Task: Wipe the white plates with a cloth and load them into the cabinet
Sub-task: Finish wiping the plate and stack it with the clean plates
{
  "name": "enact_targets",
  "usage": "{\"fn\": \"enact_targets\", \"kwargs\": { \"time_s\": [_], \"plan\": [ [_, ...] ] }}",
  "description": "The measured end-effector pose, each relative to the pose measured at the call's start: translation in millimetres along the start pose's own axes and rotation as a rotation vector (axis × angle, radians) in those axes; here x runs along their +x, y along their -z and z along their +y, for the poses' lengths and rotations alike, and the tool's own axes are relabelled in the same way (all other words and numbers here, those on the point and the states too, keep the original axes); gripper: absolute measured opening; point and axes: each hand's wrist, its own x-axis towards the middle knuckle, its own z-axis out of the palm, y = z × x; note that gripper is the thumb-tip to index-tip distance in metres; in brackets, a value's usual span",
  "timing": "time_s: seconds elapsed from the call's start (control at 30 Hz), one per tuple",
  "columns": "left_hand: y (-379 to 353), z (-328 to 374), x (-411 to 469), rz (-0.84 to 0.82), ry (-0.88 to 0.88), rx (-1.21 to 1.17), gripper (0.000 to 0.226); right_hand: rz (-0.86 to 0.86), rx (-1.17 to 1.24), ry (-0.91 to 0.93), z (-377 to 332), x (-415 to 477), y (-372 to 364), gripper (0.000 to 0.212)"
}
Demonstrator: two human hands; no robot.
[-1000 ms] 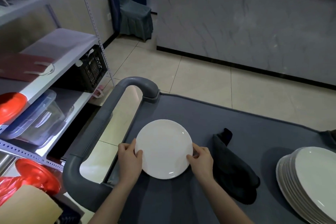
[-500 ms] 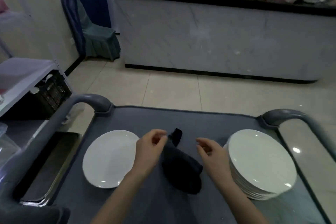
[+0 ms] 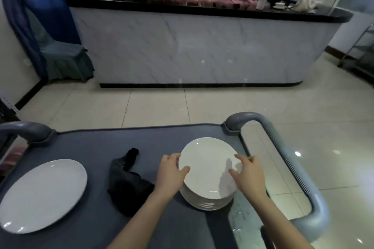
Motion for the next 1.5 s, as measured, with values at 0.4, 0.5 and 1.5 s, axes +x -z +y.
{"fn": "enact_targets", "kwargs": {
  "time_s": [0.4, 0.5, 1.5],
  "plan": [
    [-22, -3, -4, 0.065, 0.141, 0.023, 0.040, -0.143, 0.287, -0.096, 24, 11, 2, 0.057],
    [-20, -5, -2, 0.076, 0.167, -0.041, 0.044, -0.139, 0.388, -0.142, 25, 12, 0, 0.056],
    [161, -137, 0, 0.089, 0.234, -1.006, 0.070, -0.363, 1.049, -0.002, -175, -45, -111, 0.041]
  ]
}}
